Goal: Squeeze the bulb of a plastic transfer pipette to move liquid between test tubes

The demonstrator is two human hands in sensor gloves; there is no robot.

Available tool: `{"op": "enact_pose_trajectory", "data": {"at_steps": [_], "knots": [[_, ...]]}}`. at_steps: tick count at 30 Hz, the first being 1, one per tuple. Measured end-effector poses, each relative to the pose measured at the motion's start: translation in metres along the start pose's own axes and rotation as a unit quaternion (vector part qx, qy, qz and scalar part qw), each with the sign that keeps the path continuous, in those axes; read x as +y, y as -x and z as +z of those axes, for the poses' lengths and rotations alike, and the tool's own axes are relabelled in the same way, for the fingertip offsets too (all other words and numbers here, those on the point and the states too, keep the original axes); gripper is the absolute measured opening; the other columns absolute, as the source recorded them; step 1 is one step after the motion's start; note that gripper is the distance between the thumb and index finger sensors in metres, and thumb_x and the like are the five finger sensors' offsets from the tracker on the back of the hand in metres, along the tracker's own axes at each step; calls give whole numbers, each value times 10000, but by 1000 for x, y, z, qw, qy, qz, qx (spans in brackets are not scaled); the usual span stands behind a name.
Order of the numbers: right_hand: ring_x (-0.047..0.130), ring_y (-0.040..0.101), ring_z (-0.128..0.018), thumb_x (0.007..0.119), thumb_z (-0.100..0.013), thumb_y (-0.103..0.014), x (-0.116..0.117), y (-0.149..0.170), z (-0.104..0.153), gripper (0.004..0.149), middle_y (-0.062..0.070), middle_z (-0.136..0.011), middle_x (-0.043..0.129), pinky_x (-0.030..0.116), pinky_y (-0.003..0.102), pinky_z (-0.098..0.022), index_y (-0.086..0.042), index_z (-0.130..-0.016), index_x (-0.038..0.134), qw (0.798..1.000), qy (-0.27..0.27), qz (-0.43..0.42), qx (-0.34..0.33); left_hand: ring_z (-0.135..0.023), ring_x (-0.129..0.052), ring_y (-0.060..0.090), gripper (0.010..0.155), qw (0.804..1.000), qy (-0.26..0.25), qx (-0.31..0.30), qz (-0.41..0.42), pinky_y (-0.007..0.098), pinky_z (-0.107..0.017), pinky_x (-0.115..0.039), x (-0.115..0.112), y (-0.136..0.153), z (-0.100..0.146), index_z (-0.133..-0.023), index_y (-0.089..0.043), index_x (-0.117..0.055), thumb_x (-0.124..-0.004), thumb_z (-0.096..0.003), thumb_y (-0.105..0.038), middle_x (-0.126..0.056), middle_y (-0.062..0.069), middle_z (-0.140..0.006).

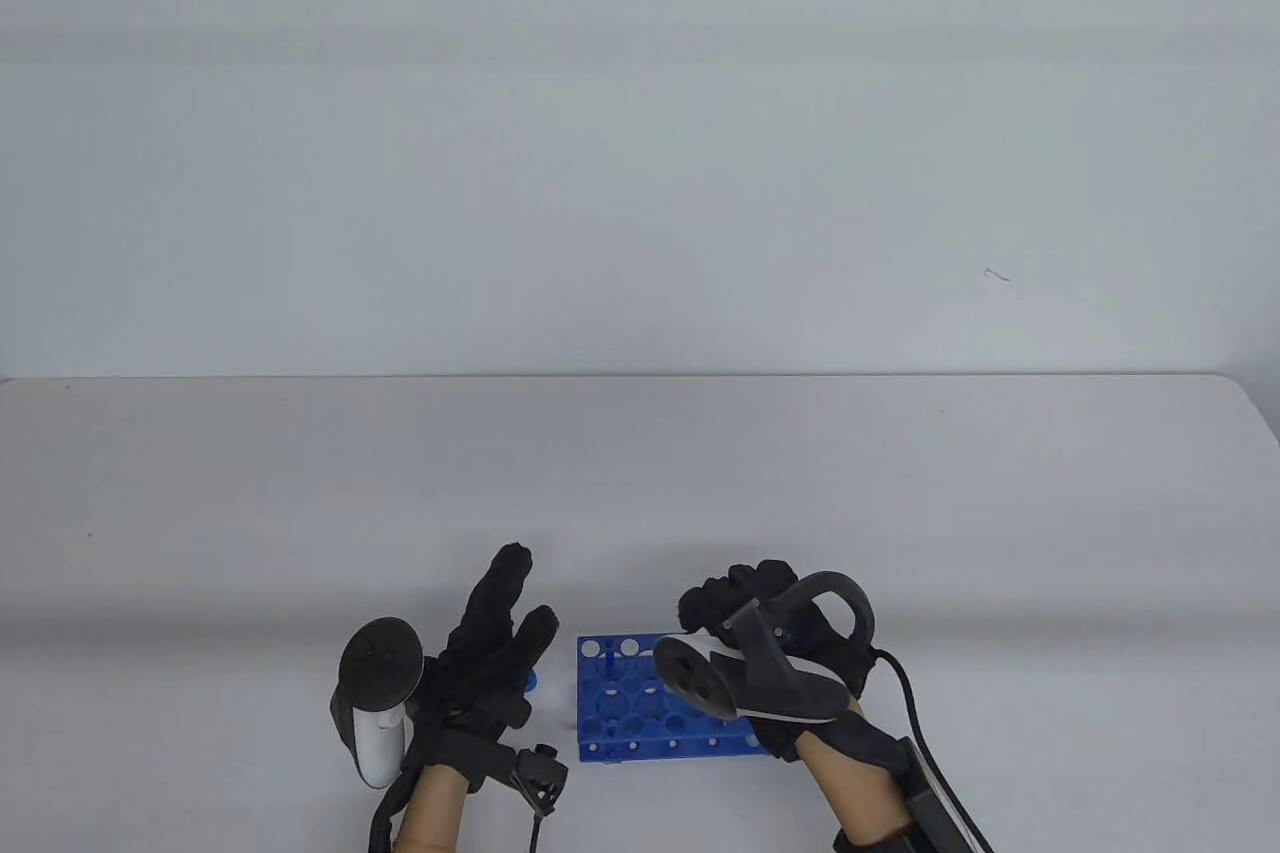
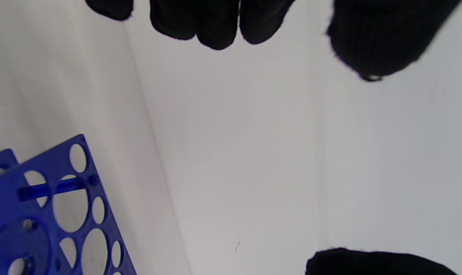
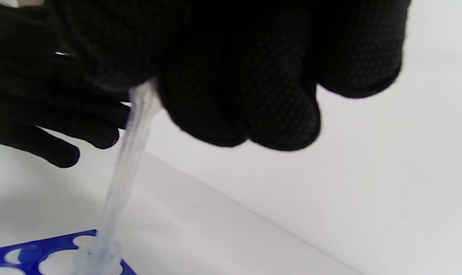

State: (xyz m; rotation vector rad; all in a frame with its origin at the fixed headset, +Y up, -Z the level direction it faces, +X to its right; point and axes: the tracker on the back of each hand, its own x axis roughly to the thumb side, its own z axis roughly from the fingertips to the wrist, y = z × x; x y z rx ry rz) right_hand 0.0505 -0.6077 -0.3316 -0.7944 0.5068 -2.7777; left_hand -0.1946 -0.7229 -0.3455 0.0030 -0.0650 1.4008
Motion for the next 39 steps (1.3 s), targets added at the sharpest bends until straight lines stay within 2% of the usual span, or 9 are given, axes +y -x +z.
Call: {"op": "enact_pose_trajectory", "data": {"at_steps": [18,27,34,39], "knots": [[1050,129,-338,841,-265,-406,1,9,1,422,-66,-431,1074,862,413,-428,-221,-630,945,1000,-4,-22,11,-1165,-341,262,881,1000,-1,0,-4,592,-846,-354,0,0,0,-1150,-363,-339,-679,-406,-690,-346,-27,-1270],[1046,139,-394,849,-289,-403,-2,15,2,454,-52,-511,1065,849,425,-455,-220,-698,916,998,-28,-58,19,-1164,-343,262,881,1000,0,0,-4,592,-845,-356,0,0,0,-1150,-360,-342,-680,-405,-690,-350,-27,-1269],[1039,153,-429,851,-295,-395,-17,26,7,476,-37,-549,1056,837,438,-473,-214,-733,898,995,-24,-94,30,-1164,-343,262,881,1000,0,1,-4,592,-845,-356,0,1,0,-1150,-362,-341,-680,-406,-690,-348,-26,-1269],[1036,160,-437,855,-300,-386,-38,45,17,476,-31,-558,1053,832,444,-478,-210,-741,895,991,-8,-121,53,-1164,-342,261,881,1000,1,-1,-5,592,-845,-355,-1,0,0,-1150,-361,-340,-679,-406,-690,-348,-27,-1269]]}}
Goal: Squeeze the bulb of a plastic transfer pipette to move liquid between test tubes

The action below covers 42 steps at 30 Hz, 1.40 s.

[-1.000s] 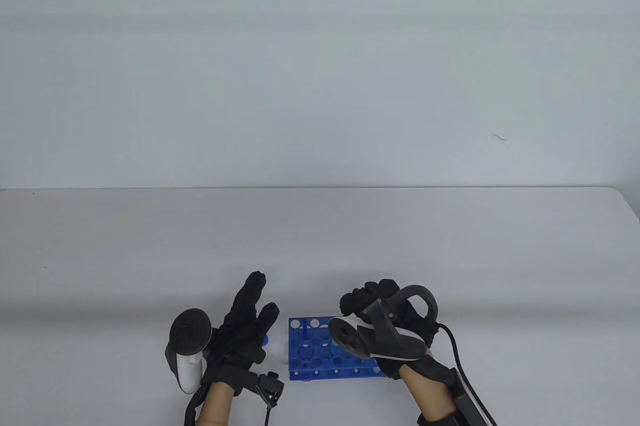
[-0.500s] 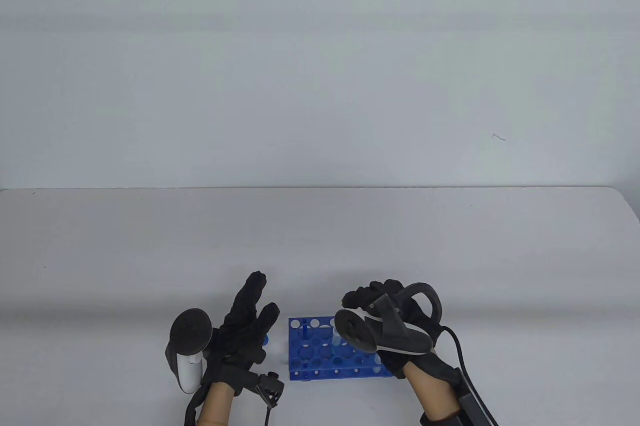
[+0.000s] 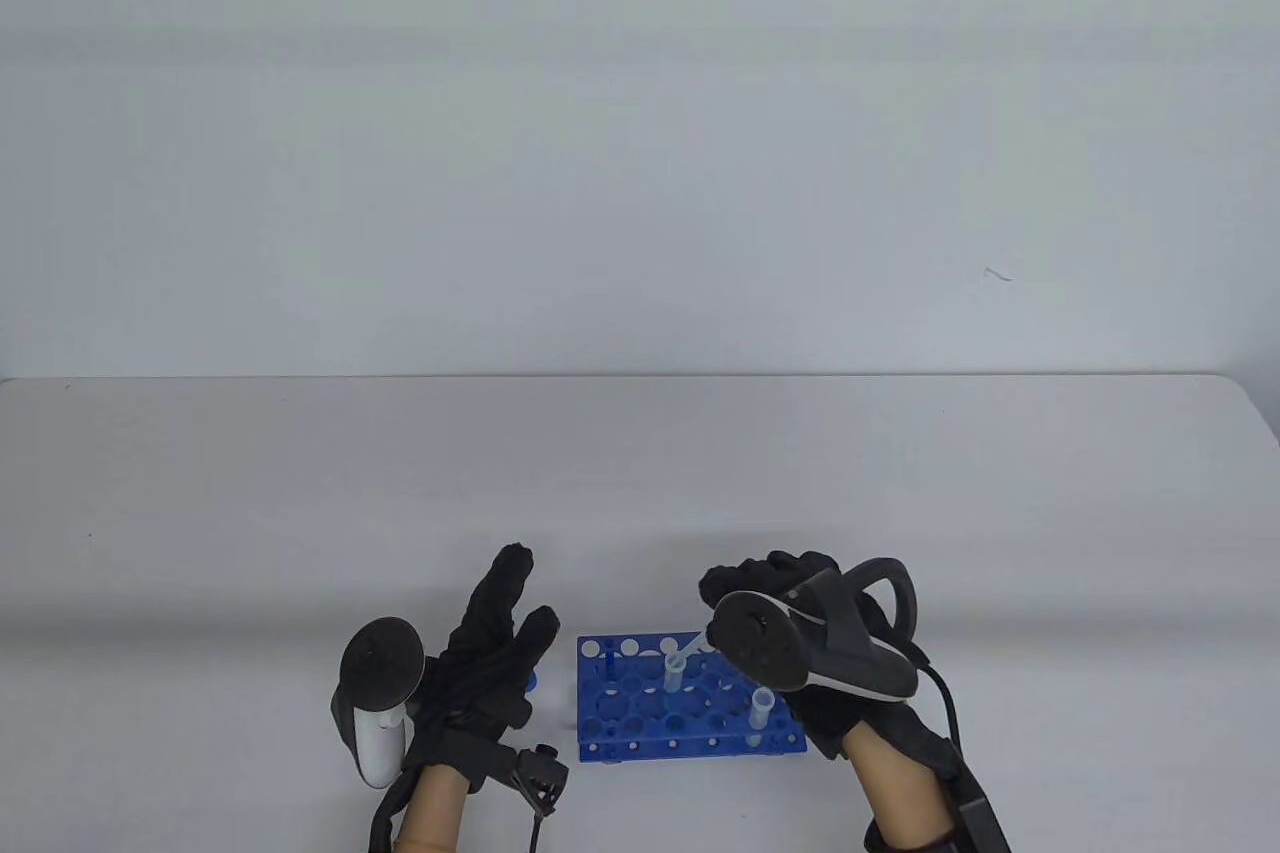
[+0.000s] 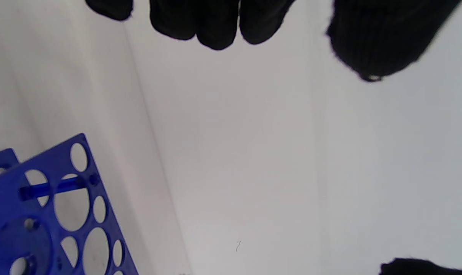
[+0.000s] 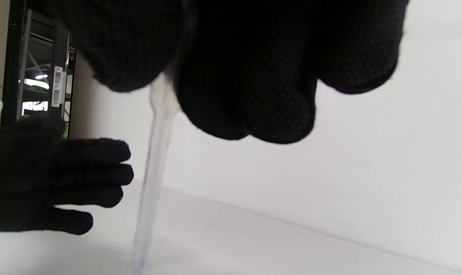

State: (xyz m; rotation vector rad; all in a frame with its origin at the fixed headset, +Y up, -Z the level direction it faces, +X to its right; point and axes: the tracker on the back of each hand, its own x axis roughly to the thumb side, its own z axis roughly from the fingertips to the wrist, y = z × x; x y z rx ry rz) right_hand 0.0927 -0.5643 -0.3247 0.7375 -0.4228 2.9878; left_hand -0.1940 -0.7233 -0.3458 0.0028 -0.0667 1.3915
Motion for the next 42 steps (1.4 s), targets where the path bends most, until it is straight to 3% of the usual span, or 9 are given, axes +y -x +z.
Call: {"op": "enact_pose_trajectory", "data": {"at_steps": [4,8,17,24,42], "knots": [[1033,163,-449,865,-306,-368,-22,18,12,475,-25,-570,1050,828,448,-484,-206,-752,889,1000,8,-19,19,-1164,-342,263,882,1000,0,0,-1,592,-845,-355,0,0,0,-1150,-360,-341,-680,-406,-690,-348,-25,-1269],[1029,168,-461,878,-316,-342,-35,34,23,471,-17,-583,1044,822,452,-493,-201,-765,882,999,-28,-22,39,-1164,-343,261,881,1000,0,1,-2,592,-845,-355,0,0,0,-1150,-360,-342,-680,-406,-689,-348,-27,-1269],[1038,173,-423,885,-312,-341,-35,43,29,446,-12,-542,1060,832,453,-470,-184,-728,909,994,-93,-13,54,-1164,-342,261,882,1000,2,3,-6,592,-845,-355,-1,1,0,-1150,-361,-340,-679,-406,-691,-348,-25,-1269],[1042,177,-403,886,-303,-340,-19,42,20,433,-9,-517,1068,836,453,-460,-175,-702,923,991,-115,11,61,-1164,-342,262,881,1000,2,3,-5,591,-845,-355,-1,1,0,-1150,-362,-341,-679,-406,-690,-347,-27,-1270],[1046,168,-399,902,-277,-349,56,6,-9,429,-18,-506,1074,841,444,-459,-191,-675,934,968,-237,82,10,-1164,-342,261,880,1000,2,2,-4,592,-846,-354,-1,1,0,-1150,-363,-339,-678,-407,-691,-347,-28,-1269]]}}
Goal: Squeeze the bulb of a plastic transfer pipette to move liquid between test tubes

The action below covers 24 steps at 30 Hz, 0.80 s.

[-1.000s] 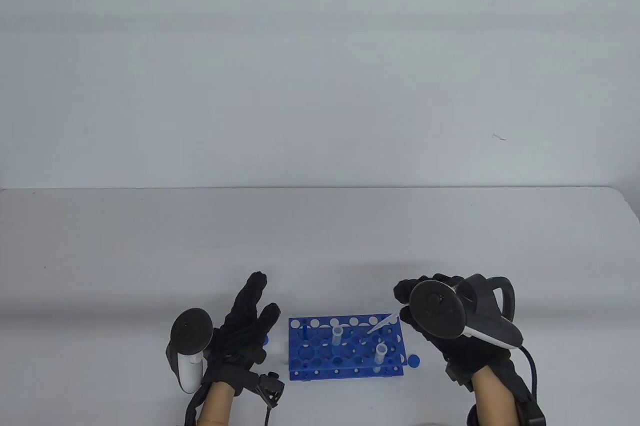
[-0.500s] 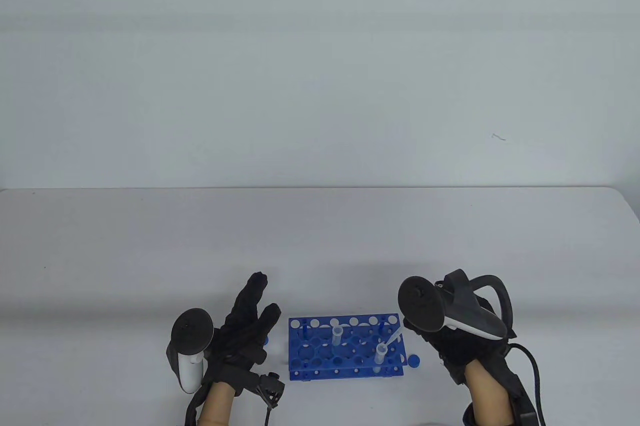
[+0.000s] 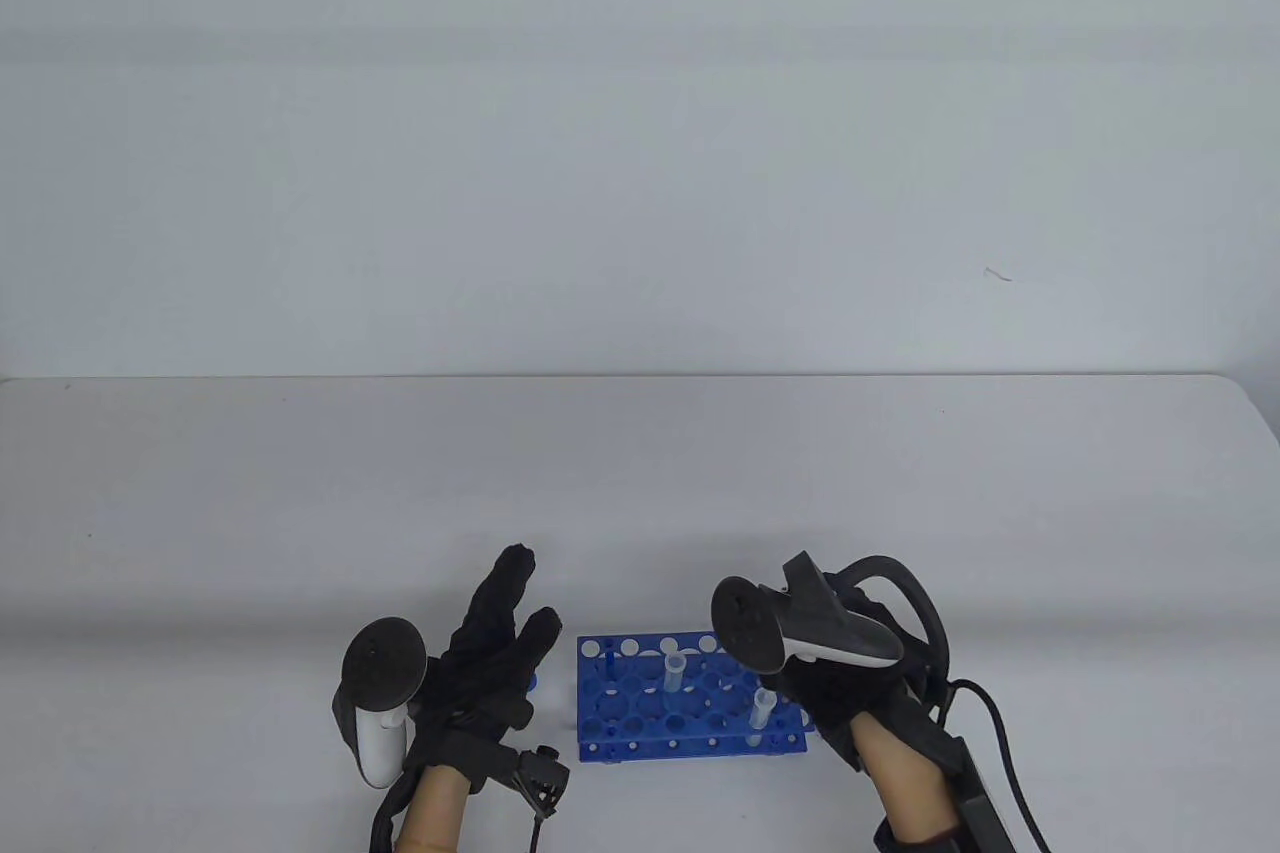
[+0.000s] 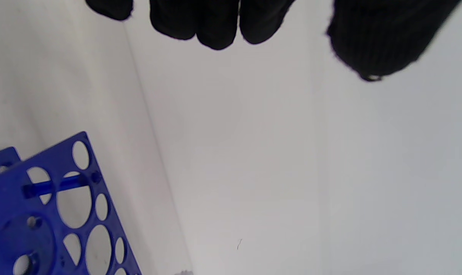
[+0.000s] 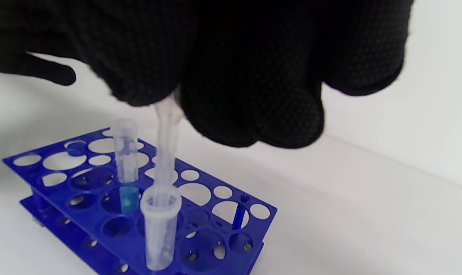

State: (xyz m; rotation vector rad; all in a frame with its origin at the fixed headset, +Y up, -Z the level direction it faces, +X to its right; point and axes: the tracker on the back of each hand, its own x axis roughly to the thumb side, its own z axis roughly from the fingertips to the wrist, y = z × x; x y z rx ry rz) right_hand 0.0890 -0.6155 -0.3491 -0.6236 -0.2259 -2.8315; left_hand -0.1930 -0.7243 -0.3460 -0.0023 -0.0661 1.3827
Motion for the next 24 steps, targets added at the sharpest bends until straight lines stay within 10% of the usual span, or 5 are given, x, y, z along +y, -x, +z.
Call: {"op": "enact_pose_trajectory", "data": {"at_steps": [24], "knots": [[1040,171,-422,892,-293,-361,17,-1,-10,447,-14,-540,1062,833,449,-469,-188,-704,917,999,-42,-13,3,-1164,-342,265,880,1000,0,-1,1,593,-845,-354,0,1,0,-1150,-362,-340,-680,-406,-689,-347,-18,-1270]]}}
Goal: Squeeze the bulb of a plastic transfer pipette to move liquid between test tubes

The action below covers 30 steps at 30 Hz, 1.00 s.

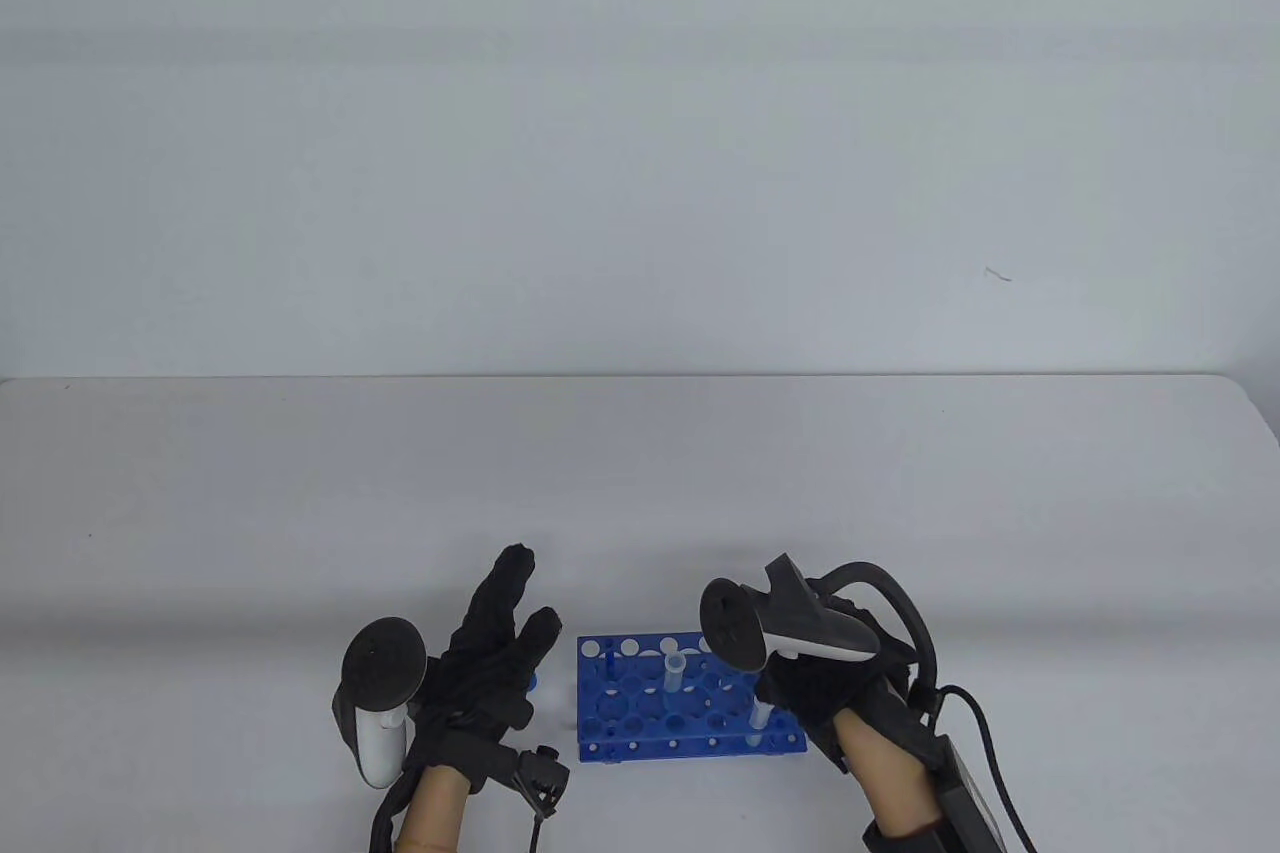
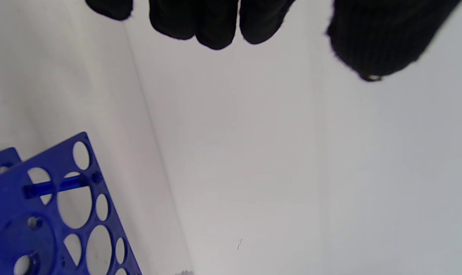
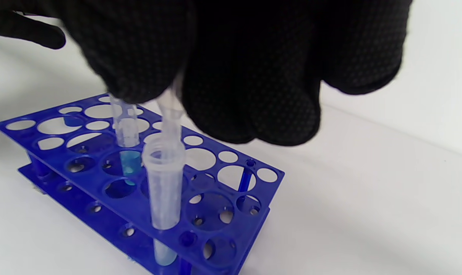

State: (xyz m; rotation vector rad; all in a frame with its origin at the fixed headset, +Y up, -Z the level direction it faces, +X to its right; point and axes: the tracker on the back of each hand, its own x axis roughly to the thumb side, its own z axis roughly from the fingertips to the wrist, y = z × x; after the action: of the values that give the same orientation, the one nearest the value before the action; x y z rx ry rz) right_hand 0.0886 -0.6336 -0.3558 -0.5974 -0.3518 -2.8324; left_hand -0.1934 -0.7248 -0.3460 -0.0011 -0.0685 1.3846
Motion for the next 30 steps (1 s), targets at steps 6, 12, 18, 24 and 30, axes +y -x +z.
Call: {"op": "enact_pose_trajectory", "data": {"at_steps": [6,12,18,24,30], "knots": [[1038,172,-427,889,-296,-363,0,1,0,455,-10,-548,1061,832,450,-471,-185,-715,913,1000,-5,-5,1,-1164,-341,264,880,1000,0,0,0,593,-845,-354,0,0,0,-1150,-364,-338,-678,-407,-691,-346,-19,-1270],[1037,173,-430,886,-299,-364,0,1,0,464,-8,-551,1059,830,451,-471,-185,-726,906,1000,-6,-6,1,-1164,-340,265,880,1000,0,0,0,593,-845,-355,0,0,0,-1150,-363,-340,-679,-407,-690,-346,-19,-1270],[1037,172,-430,885,-300,-362,0,1,-1,462,-9,-550,1059,830,452,-472,-181,-724,907,1000,-6,-6,1,-1164,-340,265,880,1000,0,0,0,592,-845,-353,0,0,0,-1150,-363,-339,-679,-407,-690,-344,-19,-1270],[1037,175,-430,885,-300,-360,-8,7,6,462,-8,-551,1058,829,453,-471,-181,-725,906,1000,10,-24,0,-1165,-340,265,880,1000,0,0,0,593,-845,-354,0,0,0,-1150,-363,-340,-679,-407,-690,-346,-18,-1270],[1033,177,-438,883,-306,-356,-36,24,36,464,-3,-558,1055,826,455,-476,-179,-734,902,996,70,-57,11,-1164,-342,264,880,1000,0,0,0,593,-845,-354,0,0,0,-1150,-363,-340,-679,-407,-690,-347,-19,-1270]]}}
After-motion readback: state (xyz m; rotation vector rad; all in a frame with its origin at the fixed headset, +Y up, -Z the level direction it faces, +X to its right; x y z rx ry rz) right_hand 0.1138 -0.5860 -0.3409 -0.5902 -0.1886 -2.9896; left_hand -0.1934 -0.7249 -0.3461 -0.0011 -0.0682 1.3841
